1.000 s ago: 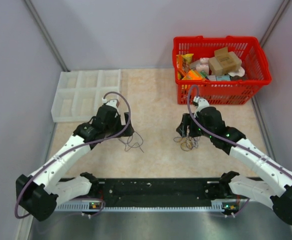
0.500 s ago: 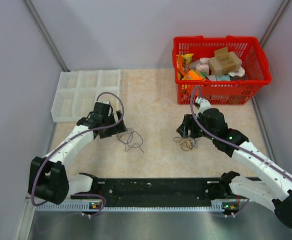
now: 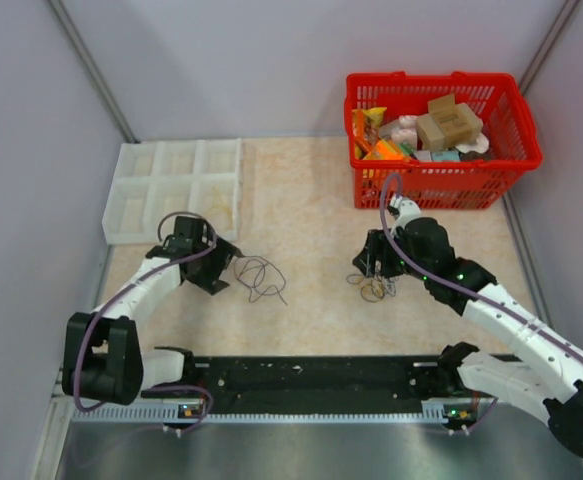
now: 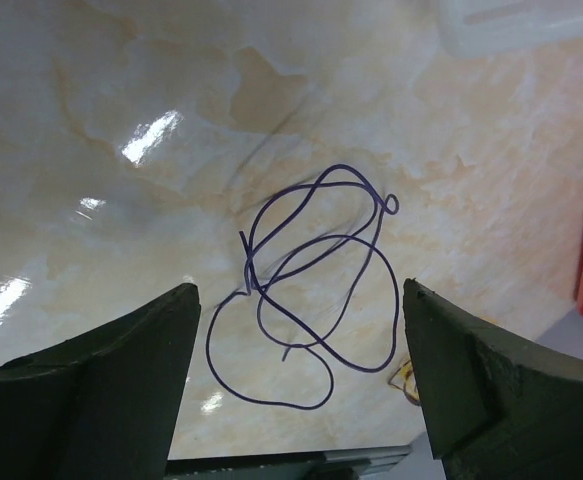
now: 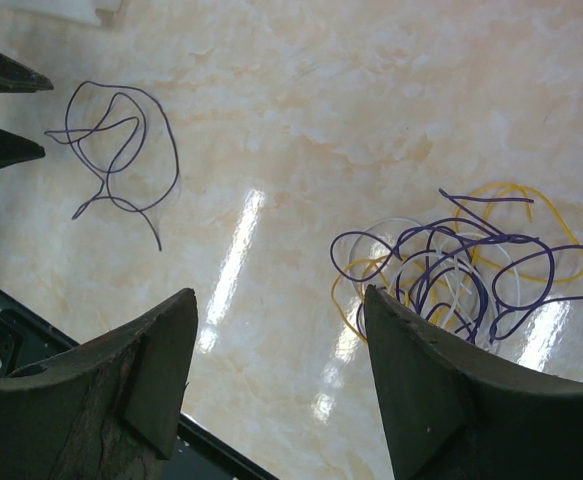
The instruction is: Untangle the cables
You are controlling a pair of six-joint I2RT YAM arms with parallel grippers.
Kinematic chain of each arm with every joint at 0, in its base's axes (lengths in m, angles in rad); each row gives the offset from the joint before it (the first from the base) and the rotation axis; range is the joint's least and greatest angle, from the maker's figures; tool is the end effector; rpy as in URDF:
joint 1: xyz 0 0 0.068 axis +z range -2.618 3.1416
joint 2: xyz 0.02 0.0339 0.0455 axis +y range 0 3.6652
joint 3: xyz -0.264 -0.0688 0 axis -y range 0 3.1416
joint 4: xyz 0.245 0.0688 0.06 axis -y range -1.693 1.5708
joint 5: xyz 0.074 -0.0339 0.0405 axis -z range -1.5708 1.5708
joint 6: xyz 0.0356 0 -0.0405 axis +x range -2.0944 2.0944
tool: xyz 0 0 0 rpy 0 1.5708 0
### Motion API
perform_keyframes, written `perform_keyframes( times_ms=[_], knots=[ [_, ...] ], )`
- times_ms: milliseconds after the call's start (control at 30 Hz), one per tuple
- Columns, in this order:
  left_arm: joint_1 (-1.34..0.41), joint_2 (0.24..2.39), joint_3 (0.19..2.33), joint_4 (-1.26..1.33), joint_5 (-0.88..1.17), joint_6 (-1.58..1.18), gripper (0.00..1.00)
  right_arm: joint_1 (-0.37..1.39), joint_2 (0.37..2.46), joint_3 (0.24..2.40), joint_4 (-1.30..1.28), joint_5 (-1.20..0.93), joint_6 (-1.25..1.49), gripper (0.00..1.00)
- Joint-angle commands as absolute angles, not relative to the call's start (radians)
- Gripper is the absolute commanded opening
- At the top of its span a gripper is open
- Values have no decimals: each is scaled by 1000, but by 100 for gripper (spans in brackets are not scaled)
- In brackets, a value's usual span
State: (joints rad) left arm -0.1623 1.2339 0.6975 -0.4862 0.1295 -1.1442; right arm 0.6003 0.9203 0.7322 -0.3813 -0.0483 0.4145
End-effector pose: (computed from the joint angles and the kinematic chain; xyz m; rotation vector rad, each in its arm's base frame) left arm 0.2272 -0.0419 0.1957 -1.2385 2.4217 -0.6048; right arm 0.1676 0.1168 0.2776 -0.2340 2.1970 0.6340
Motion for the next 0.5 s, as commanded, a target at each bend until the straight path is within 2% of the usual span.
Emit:
perform_keyframes(
  times_ms=[0,233,300,467],
  knots=[
    [-146,1261,669,-411,218,-1308,84,612,888,730,-339,-45,410,67],
    [-144,1353,603,-321,328,-1408,70,612,881,724,-342,-41,411,67],
    [-144,1373,595,-310,322,-1410,68,612,881,727,-341,-41,408,67],
    [-144,1367,580,-287,247,-1393,52,612,881,730,-341,-43,410,67]
  ],
)
